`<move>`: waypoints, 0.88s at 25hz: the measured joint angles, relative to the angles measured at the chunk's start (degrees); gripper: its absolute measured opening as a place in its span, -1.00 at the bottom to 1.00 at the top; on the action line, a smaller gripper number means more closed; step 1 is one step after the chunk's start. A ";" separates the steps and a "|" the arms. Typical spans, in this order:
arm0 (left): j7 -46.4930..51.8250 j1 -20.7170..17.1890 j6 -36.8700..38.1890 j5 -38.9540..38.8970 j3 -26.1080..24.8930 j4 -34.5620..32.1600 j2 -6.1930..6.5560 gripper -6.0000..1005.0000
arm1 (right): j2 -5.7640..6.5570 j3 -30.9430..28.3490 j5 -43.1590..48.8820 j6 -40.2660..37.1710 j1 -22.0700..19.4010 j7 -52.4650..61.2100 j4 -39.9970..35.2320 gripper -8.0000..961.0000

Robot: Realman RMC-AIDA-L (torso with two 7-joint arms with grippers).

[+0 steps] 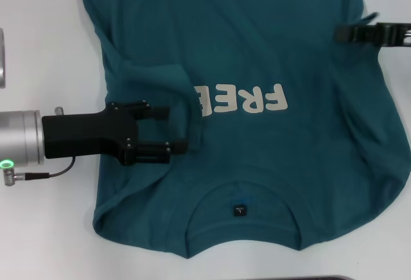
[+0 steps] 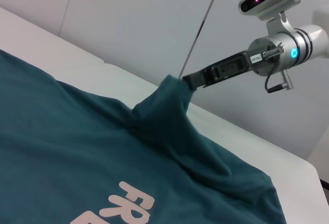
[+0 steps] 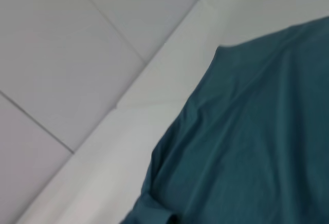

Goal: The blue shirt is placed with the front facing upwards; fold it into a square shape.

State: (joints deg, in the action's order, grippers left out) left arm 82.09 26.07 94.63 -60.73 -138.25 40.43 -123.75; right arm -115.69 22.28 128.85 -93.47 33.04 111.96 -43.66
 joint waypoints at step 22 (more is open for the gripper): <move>0.00 -0.05 -0.41 0.00 0.00 0.00 0.00 0.74 | 3.85 1.70 0.52 2.38 -6.64 5.24 1.48 0.38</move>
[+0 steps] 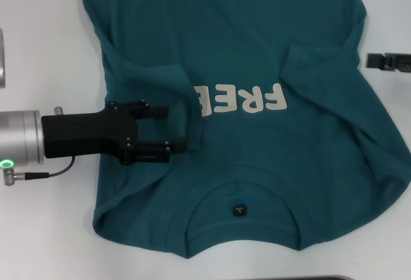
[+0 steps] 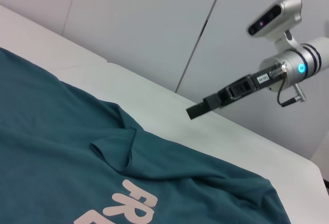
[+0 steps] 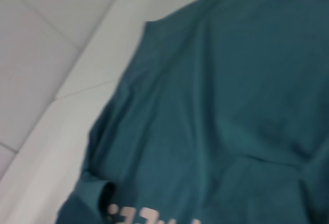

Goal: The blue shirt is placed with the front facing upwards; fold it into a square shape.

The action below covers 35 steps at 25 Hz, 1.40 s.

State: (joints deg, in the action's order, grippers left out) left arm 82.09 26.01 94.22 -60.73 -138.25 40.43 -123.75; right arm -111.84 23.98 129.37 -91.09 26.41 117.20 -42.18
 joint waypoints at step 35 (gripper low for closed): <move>-0.36 -0.18 0.00 0.01 0.00 -0.17 0.00 0.74 | -0.92 0.62 3.54 8.29 -0.68 1.08 7.35 0.40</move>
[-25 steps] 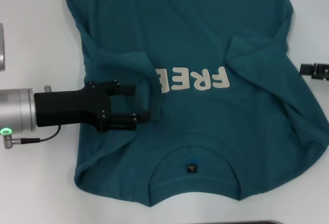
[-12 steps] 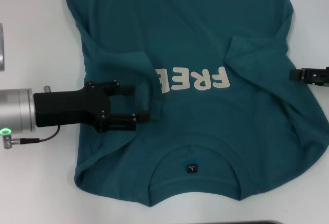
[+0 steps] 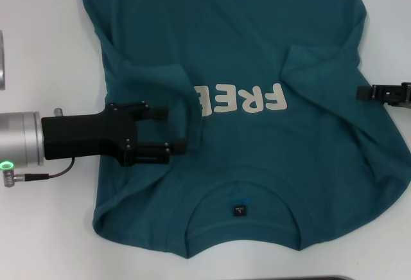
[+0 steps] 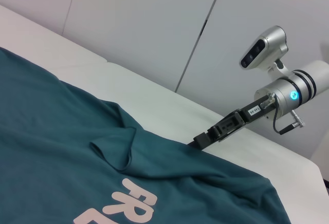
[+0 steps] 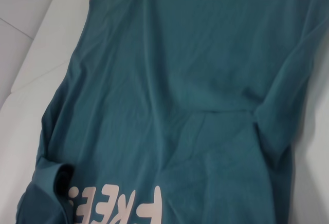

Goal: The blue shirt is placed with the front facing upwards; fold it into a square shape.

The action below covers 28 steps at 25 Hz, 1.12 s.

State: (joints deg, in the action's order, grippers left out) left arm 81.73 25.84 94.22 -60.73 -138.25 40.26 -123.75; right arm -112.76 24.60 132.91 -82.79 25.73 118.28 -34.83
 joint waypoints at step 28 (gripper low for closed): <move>0.05 0.20 -0.01 0.09 0.00 0.00 0.03 0.74 | 0.00 2.05 -0.05 -8.58 0.58 -3.88 -0.63 -0.98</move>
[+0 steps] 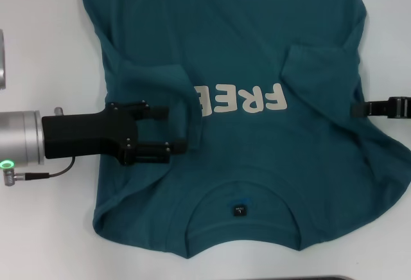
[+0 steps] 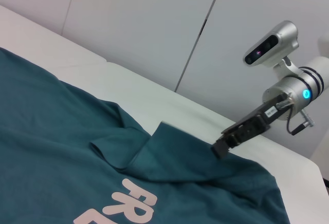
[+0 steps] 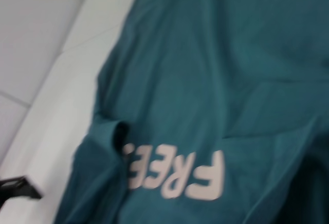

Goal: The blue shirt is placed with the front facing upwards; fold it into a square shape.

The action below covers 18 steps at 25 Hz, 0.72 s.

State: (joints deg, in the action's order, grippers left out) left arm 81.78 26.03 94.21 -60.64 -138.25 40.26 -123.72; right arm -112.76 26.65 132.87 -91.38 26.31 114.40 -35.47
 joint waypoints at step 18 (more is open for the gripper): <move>0.16 -0.13 0.43 -0.01 -0.01 0.00 -0.12 0.74 | 0.06 5.11 0.21 -4.19 0.96 -1.75 0.32 -0.93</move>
State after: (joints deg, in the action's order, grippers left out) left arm 81.94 25.90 94.64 -60.65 -138.25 40.25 -123.84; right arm -112.70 31.76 133.08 -95.56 27.27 112.65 -35.15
